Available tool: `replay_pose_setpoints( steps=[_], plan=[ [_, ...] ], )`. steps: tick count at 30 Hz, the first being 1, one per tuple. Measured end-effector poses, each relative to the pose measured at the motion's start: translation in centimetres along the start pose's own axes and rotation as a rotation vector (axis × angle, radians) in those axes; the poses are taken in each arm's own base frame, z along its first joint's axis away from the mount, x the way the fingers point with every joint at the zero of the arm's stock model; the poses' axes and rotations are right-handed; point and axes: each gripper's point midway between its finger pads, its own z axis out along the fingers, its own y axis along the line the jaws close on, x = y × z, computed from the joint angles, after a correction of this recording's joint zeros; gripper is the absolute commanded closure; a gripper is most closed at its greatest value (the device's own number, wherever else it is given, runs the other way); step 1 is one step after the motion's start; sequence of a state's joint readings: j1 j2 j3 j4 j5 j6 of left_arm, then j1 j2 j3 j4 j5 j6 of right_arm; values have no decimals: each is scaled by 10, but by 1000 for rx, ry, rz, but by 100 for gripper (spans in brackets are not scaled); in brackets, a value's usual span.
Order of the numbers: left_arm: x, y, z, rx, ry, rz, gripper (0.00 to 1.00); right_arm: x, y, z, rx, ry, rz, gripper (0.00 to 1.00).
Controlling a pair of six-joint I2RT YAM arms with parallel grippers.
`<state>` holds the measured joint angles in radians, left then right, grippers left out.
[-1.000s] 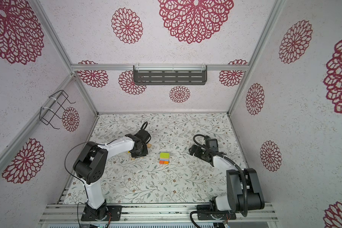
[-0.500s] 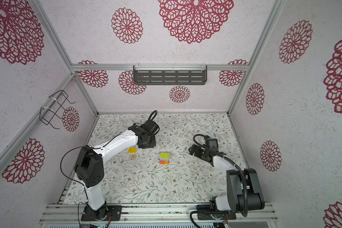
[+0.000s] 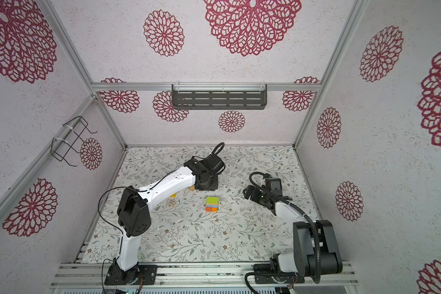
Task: Build the wood block tower
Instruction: 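Lift the wooden cube with the left gripper toward the stack, then lower the wooden cube with the left gripper onto the lime-green block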
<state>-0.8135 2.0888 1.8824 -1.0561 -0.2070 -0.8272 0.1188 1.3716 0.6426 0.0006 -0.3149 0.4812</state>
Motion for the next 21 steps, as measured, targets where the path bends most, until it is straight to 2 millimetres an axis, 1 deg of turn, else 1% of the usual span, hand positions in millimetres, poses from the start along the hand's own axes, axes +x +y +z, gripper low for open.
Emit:
replay_pose_setpoints(
  steps=[4, 8, 13, 21],
  plan=[
    [10, 0, 1, -24, 24, 11, 70, 0, 0, 0, -1, -1, 1, 3],
    [12, -3, -3, -27, 21, 14, 70, 0, 0, 0, -1, -1, 2, 3],
    [21, -10, -5, -26, 28, 24, 70, 7, -4, 1, 6, 12, 14, 3],
    [31, -18, -4, -24, 37, 37, 70, 6, -3, -1, 2, 5, 11, 3]
  ],
)
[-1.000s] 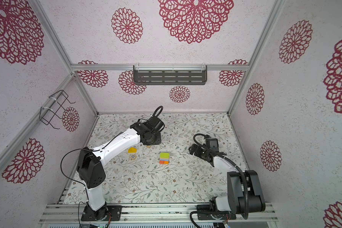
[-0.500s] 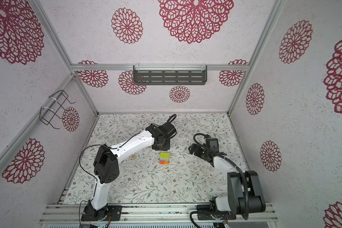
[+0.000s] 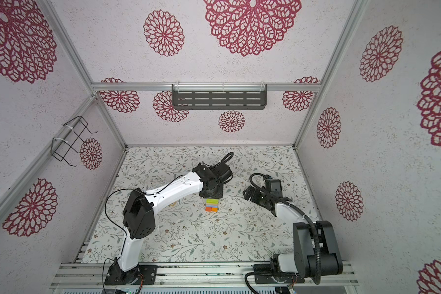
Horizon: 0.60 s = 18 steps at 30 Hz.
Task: Build the wood block tower
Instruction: 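Lower the wooden cube with the left gripper onto the lime-green block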
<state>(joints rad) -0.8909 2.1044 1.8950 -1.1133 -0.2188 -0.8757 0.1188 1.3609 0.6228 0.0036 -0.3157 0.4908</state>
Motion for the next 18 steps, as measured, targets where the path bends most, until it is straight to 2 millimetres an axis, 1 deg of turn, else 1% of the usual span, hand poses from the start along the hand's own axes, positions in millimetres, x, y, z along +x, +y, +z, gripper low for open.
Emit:
replay_pose_setpoints(
  steps=[9, 18],
  plan=[
    [7, 7, 10, -23, 22, -4, 70, -1, 1, -1, -3, -3, -1, 3],
    [4, 6, 13, -14, 15, -14, 70, -1, 1, -1, -3, -4, -2, 3]
  ],
)
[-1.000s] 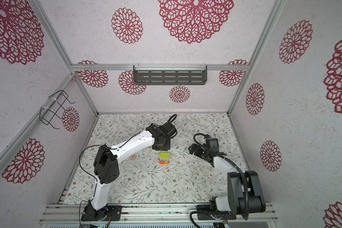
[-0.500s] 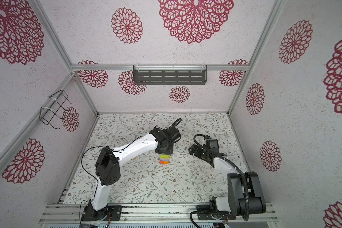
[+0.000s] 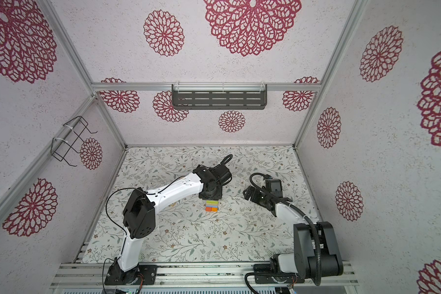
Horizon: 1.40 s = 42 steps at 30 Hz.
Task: Build the wood block tower
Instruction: 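Lower the wooden cube with the left gripper onto the lime-green block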
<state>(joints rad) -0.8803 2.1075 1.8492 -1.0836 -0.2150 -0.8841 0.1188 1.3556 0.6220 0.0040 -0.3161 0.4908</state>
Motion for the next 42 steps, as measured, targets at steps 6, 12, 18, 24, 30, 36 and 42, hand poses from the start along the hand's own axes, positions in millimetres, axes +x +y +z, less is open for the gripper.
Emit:
replay_pose_setpoints(
  steps=[6, 12, 18, 24, 30, 36, 42],
  plan=[
    [-2, 0, 5, 1, 0, -6, 71, 0, 0, 0, 0, 0, 0, 3],
    [2, 7, 16, -17, 14, -11, 71, 0, 0, 0, 0, 0, 0, 3],
    [2, 8, 18, -16, 14, -12, 71, -1, 0, 0, -2, -2, -1, 3],
    [1, 6, 18, -11, 10, -13, 71, -2, 1, 0, -4, -7, -2, 3],
    [0, 6, 18, -10, 9, -15, 71, -4, 2, 0, -8, -15, -5, 3],
    [0, 6, 18, -9, 9, -15, 71, -5, 3, 0, -10, -18, -6, 3],
    [1, 5, 18, -4, 14, -17, 70, -4, 3, 0, -10, -18, -7, 3]
  ],
)
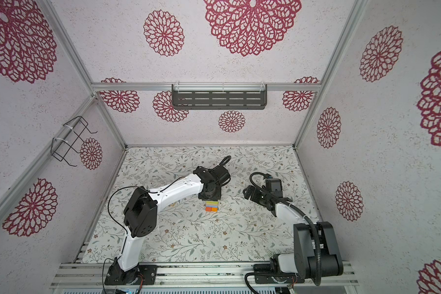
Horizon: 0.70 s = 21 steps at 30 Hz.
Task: Build the wood block tower
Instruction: 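Lower the wooden cube with the left gripper onto the lime-green block, then open the left gripper and draw back from the stack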
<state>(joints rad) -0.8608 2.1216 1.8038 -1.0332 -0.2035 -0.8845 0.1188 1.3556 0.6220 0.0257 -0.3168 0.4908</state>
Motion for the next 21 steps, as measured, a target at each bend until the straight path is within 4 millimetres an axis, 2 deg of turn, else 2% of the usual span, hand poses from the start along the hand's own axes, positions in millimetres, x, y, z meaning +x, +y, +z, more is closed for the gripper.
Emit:
replay_pose_setpoints(
  steps=[11, 14, 18, 21],
  plan=[
    [1, -1, 0, 7, 8, -2, 60, 0, 0, 0, 0, 0, 0, 3],
    [1, -1, 0, 7, 8, -2, 53, 0, 0, 0, 0, 0, 0, 3],
    [1, -1, -1, 4, 5, -5, 35, 0, 0, 0, -1, 0, 0, 3],
    [-3, -1, -4, 3, -8, -6, 27, 0, 0, 0, 0, 0, 0, 3]
  ],
)
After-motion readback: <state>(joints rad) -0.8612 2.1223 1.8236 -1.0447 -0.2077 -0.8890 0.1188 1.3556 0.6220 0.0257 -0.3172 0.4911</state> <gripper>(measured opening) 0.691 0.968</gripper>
